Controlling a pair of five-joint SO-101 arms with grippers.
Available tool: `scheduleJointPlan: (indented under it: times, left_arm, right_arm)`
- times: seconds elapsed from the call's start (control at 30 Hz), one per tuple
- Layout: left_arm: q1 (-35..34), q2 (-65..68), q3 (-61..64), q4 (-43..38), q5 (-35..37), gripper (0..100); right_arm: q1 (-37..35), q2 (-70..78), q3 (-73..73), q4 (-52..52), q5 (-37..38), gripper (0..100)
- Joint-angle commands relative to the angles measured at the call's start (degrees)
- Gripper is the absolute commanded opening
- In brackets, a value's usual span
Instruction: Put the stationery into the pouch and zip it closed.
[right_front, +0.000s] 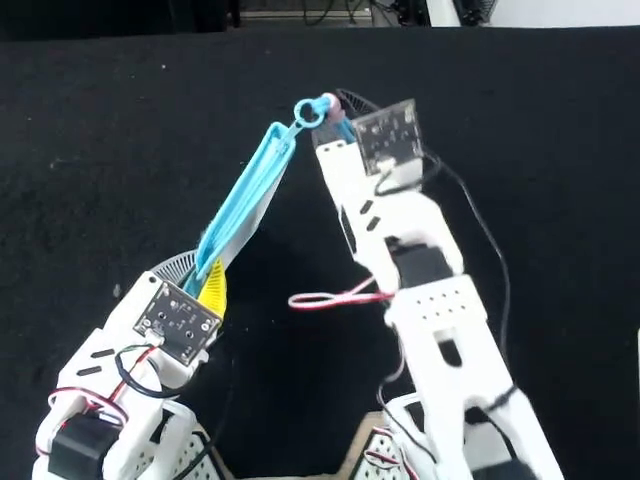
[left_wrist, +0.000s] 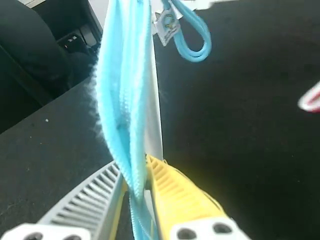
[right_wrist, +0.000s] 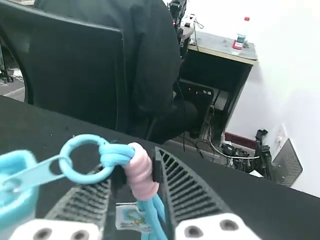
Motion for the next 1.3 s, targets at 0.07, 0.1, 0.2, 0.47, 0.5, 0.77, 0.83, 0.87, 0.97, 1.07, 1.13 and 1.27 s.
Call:
scheduleJointPlan:
  times: [0.07,0.1,0.2,0.47,0.5,0.77,0.83,0.87,0.97,1.07,1.13,1.27]
  left_arm:
    - [-0.40,-0.09,-2.86,1.05,-0.26,3]
    - [-0.40,-0.09,-2.86,1.05,-0.26,3]
    - [-0.40,-0.09,-2.86,1.05,-0.26,3]
    - [-0.40,-0.09,-2.86,1.05,-0.26,3]
    - [-0.40,-0.09,-2.86,1.05,-0.26,3]
    - [-0.40,-0.09,-2.86,1.05,-0.26,3]
    - [-0.40,-0.09,-2.86,1.05,-0.26,3]
    - [-0.40,-0.09,-2.86,1.05,-0.26,3]
    - [-0.66,-0.09,-2.86,0.97,-0.18,3]
    - [-0.92,-0.09,-3.38,0.97,-0.18,3]
    - [-0.92,-0.09,-3.47,0.53,-0.18,3]
    - [-3.74,-0.09,-6.73,0.44,0.00,3]
  right_arm:
    - [7.56,8.40,-9.80,-1.41,-0.79,1.1]
    - [8.09,9.36,-10.42,-1.41,-0.79,1.1]
    - [9.41,11.65,-11.30,-1.41,-0.79,1.1]
    - [7.82,10.42,-10.51,1.58,-1.23,1.3]
    - [7.03,9.01,-10.33,3.43,-1.23,1.5]
    - [-6.33,-8.40,-10.59,29.98,-0.70,22.7]
    - [-9.93,-13.32,-10.59,36.40,-0.70,29.5]
    - [-11.16,-15.78,-10.59,39.03,-0.70,30.6]
    - [-12.22,-23.16,-10.33,44.92,-0.70,28.2]
    - [-9.85,-29.58,-8.92,48.70,-0.70,23.7]
    - [-7.12,-33.71,-5.76,48.88,-0.70,17.4]
    - [-0.53,-40.75,4.44,45.10,-1.05,1.0]
